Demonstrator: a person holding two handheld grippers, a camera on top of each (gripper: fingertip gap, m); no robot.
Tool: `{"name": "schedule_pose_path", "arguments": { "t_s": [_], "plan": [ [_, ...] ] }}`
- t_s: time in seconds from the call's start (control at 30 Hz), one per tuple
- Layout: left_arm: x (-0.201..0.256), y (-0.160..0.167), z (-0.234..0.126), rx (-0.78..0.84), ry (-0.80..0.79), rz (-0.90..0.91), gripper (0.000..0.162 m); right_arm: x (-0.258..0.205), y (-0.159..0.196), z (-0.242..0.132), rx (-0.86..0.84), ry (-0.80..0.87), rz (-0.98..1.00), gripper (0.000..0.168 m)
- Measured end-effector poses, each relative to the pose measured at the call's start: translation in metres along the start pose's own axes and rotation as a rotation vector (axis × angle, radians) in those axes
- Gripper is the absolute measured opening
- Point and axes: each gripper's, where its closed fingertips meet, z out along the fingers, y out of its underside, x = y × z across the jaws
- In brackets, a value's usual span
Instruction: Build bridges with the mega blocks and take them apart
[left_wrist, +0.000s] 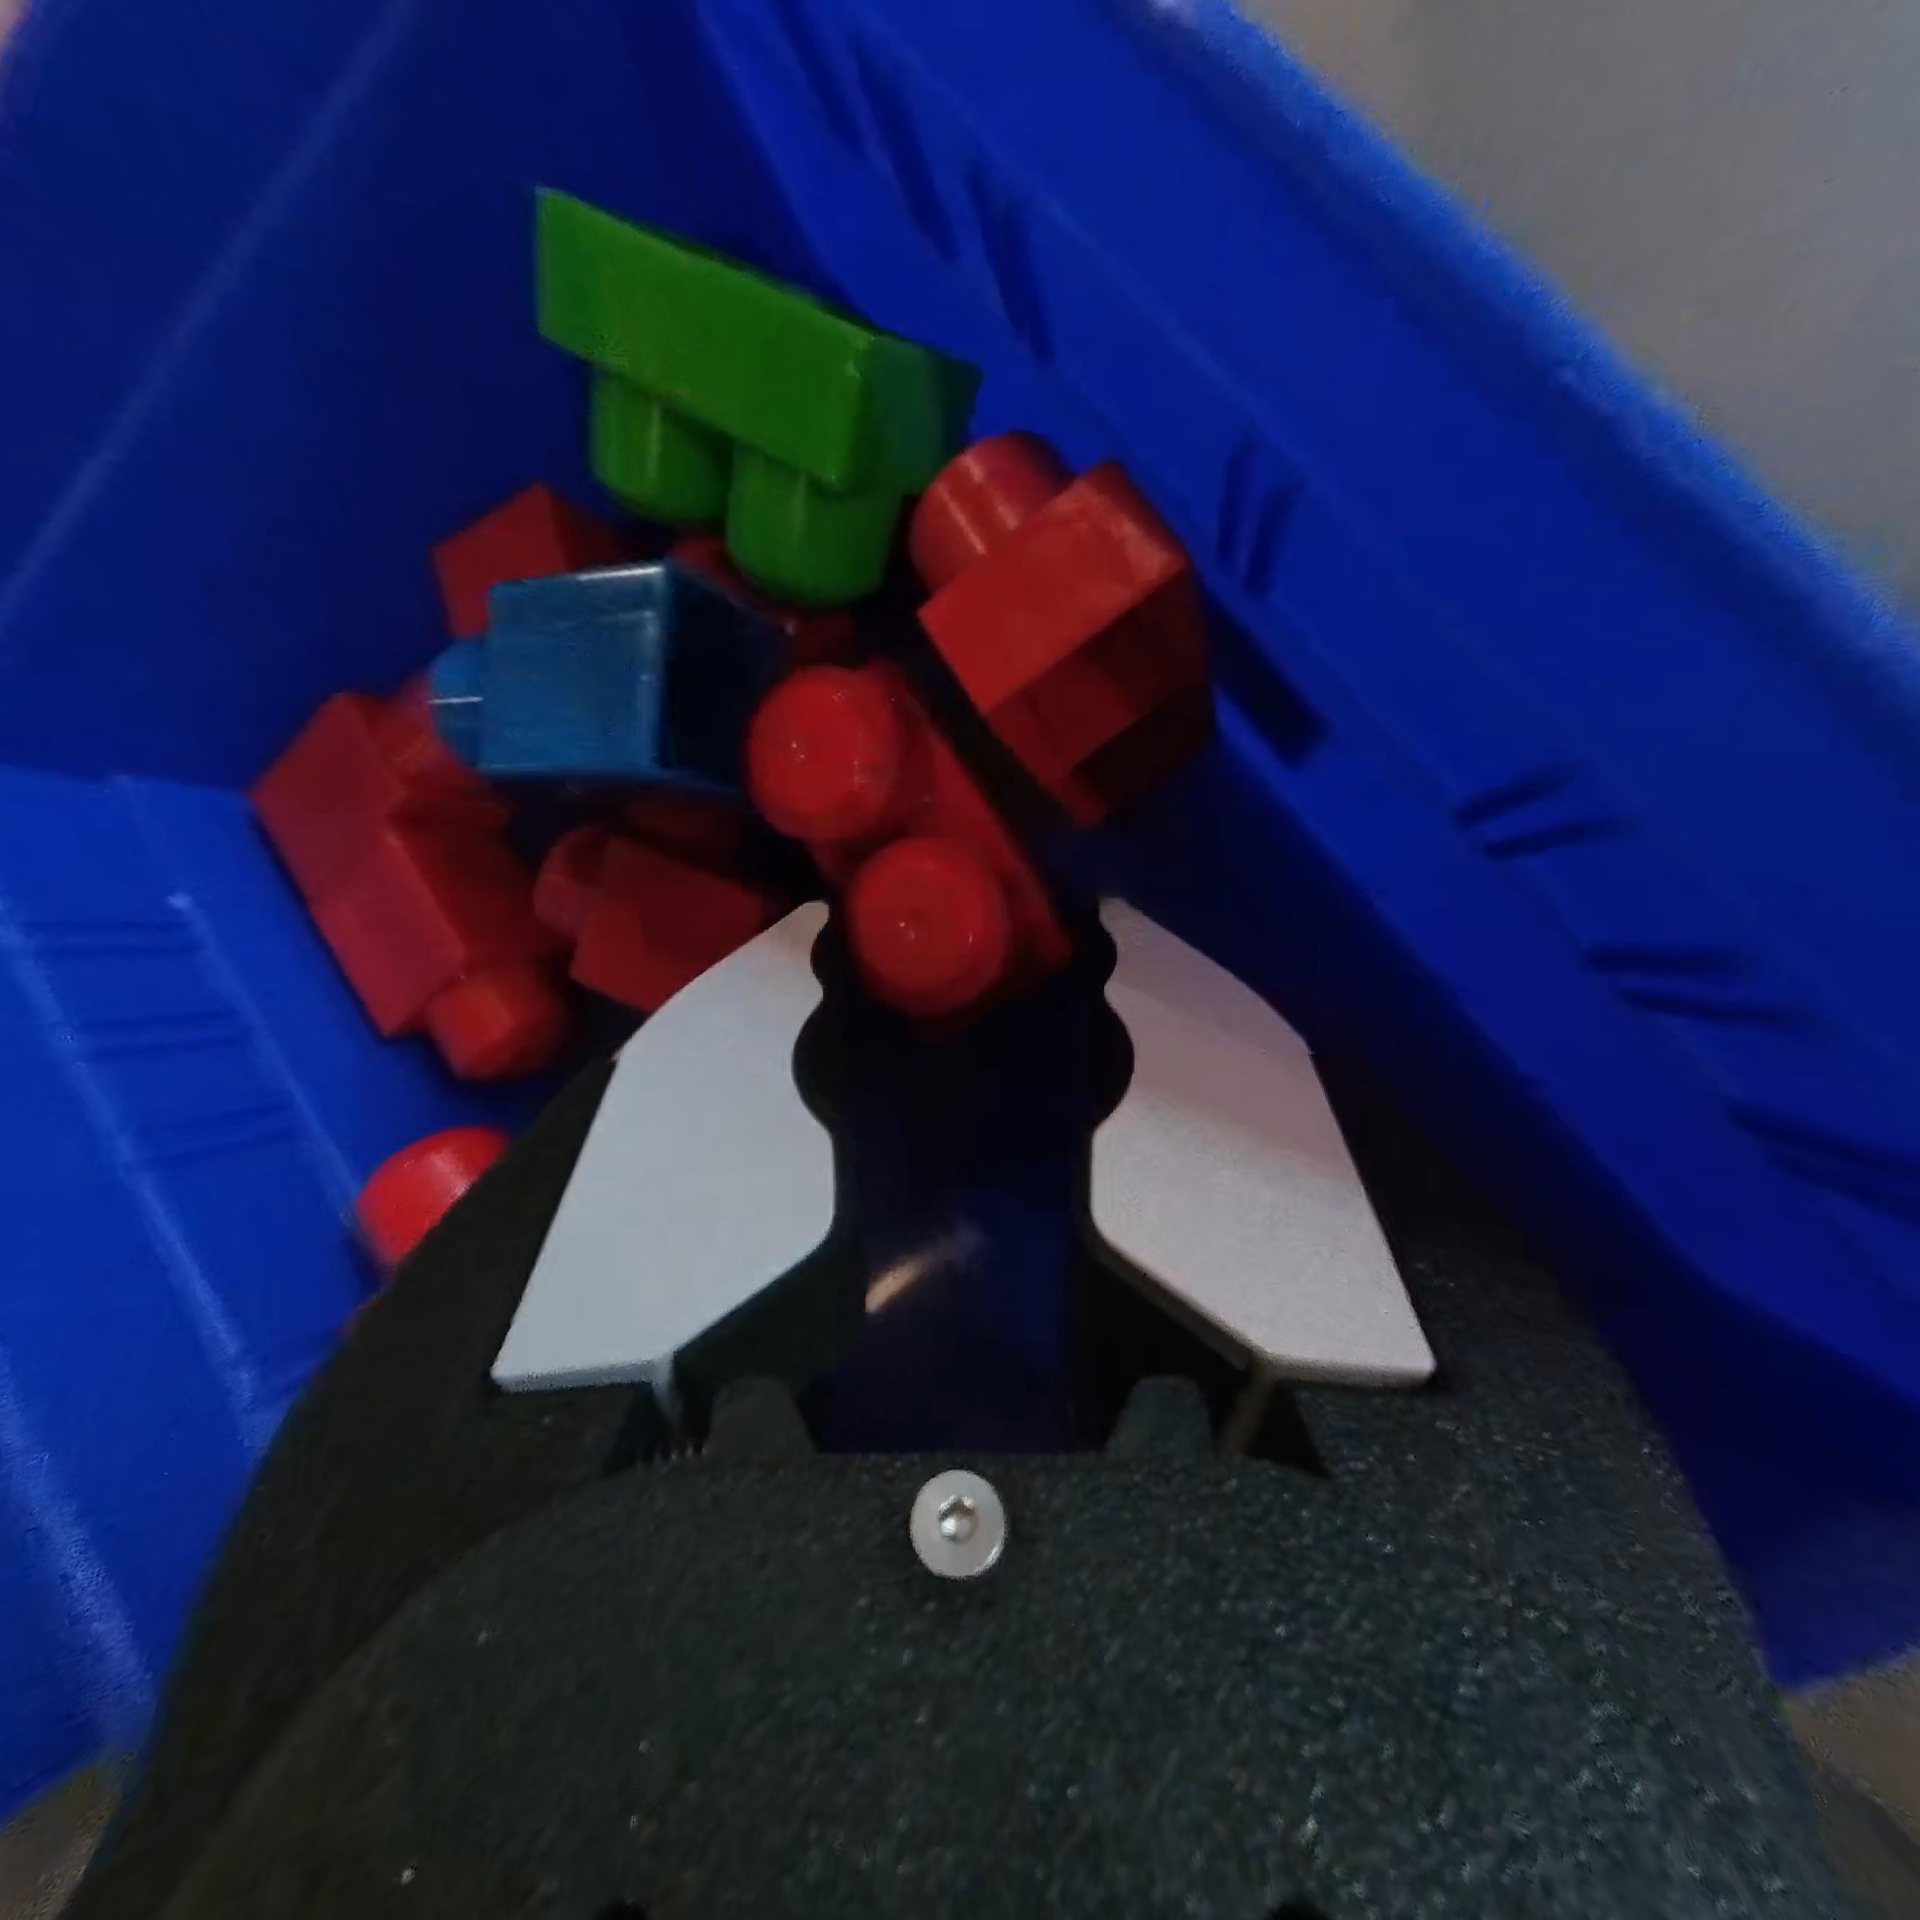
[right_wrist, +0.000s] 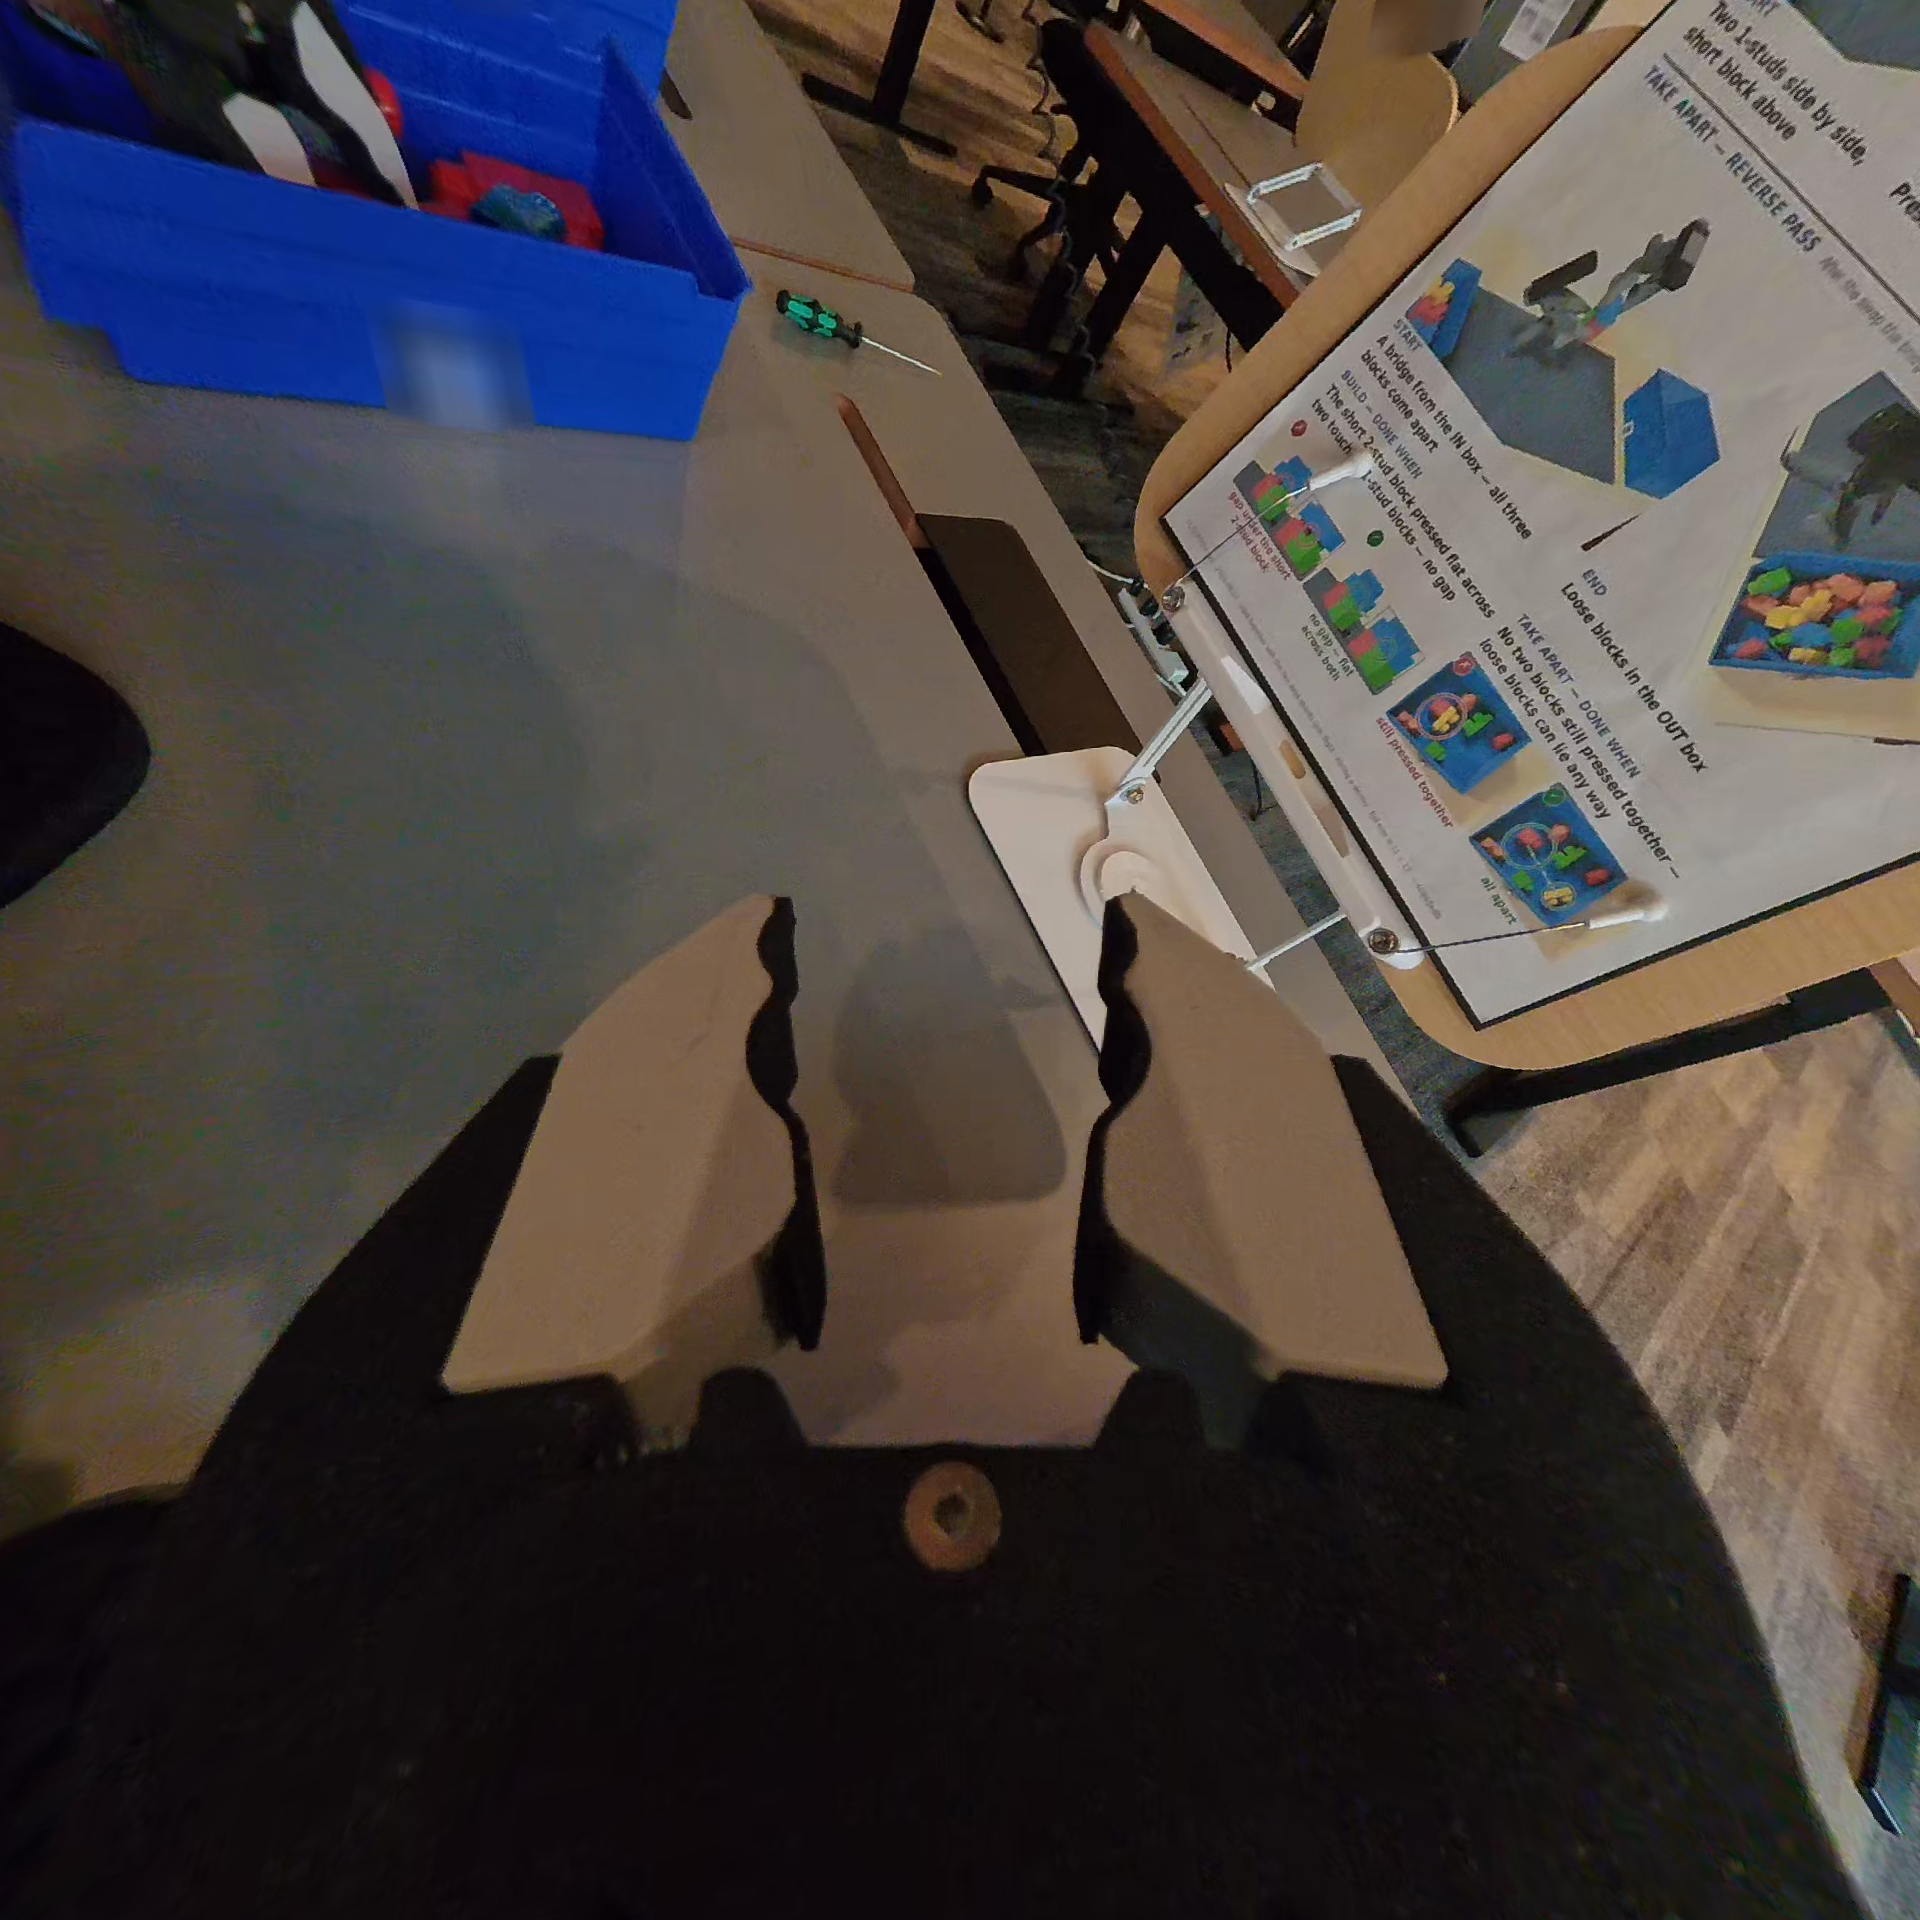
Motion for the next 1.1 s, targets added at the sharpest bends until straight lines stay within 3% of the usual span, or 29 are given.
{"name": "schedule_pose_path", "arguments": {
  "t_s": [0.27,0.5,0.77,0.93,1.1],
  "plan": [
    [-0.018,-0.04,-0.079,0.127,-0.14,0.023,0.043,-0.005,-0.005,-0.005,0.019,-0.013,-0.021,0.057],
    [0.052,-0.123,-0.129,0.363,-0.008,0.205,0.043,-0.008,-0.011,-0.012,0.049,-0.019,-0.033,0.057],
    [0.166,-0.191,-0.128,0.489,0.227,0.463,0.043,-0.011,-0.004,-0.016,0.022,-0.043,-0.045,0.057],
    [0.232,-0.205,-0.113,0.504,0.367,0.649,0.043,-0.009,0.003,-0.019,0.003,-0.04,-0.05,0.057],
    [0.257,-0.211,-0.104,0.493,0.402,0.72,0.043,-0.009,0.002,-0.024,0.017,-0.043,-0.053,0.057]
  ]
}}
